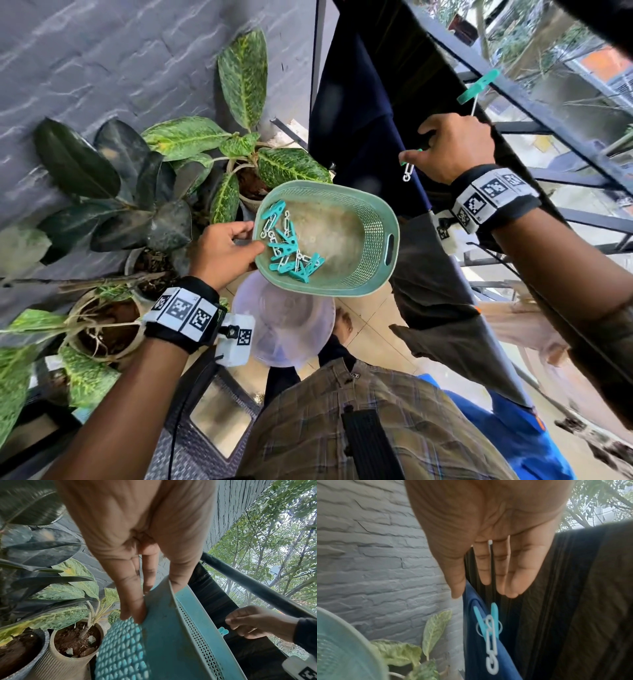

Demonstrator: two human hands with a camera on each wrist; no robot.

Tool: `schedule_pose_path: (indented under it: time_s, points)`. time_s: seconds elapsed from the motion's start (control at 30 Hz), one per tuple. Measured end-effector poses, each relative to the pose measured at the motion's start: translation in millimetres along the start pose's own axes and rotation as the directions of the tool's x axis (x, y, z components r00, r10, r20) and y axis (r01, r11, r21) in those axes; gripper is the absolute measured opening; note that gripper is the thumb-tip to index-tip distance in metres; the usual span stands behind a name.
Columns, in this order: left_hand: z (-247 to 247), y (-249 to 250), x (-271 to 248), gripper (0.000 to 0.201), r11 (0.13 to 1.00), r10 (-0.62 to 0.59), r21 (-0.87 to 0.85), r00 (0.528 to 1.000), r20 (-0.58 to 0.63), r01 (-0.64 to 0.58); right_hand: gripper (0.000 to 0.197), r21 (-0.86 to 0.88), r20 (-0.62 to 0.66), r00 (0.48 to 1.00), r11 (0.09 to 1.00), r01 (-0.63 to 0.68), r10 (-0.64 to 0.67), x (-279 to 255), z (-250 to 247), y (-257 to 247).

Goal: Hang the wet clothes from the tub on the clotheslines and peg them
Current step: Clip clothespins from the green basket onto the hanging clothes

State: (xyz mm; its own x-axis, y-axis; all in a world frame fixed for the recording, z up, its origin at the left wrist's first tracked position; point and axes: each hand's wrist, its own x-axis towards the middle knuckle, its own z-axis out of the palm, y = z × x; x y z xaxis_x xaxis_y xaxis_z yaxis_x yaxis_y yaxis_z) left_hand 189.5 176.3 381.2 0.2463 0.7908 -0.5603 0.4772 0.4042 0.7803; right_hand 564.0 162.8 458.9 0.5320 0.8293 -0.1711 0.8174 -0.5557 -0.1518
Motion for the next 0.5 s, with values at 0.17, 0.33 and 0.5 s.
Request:
schedule_pose_path:
  time_s: [0.17, 0.33, 0.5]
  points:
    - [6.2, 14.7, -17.5, 0.042, 0.999, 0.007, -0.031, 1.000, -0.011, -0.007, 0.034, 0.154, 0.025, 0.991, 0.980, 0.127, -0.132, -60.6, -19.3, -26.1]
    - [9.0, 18.2, -34.8, 0.036, 0.998, 0.056, 0.000, 0.998, 0.008, -0.056, 0.026, 0.134, 0.379, 0.875, 0.954, 0.270, -0.301, -109.8, 17.2, -59.7]
    - [4.1, 18.1, -50.6, 0.026, 0.994, 0.105, 0.033, 0.994, 0.018, -0.106, 0.034, 0.028, 0.596, 0.754, 0.946, 0.323, -0.275, -135.3, 58.4, -77.8]
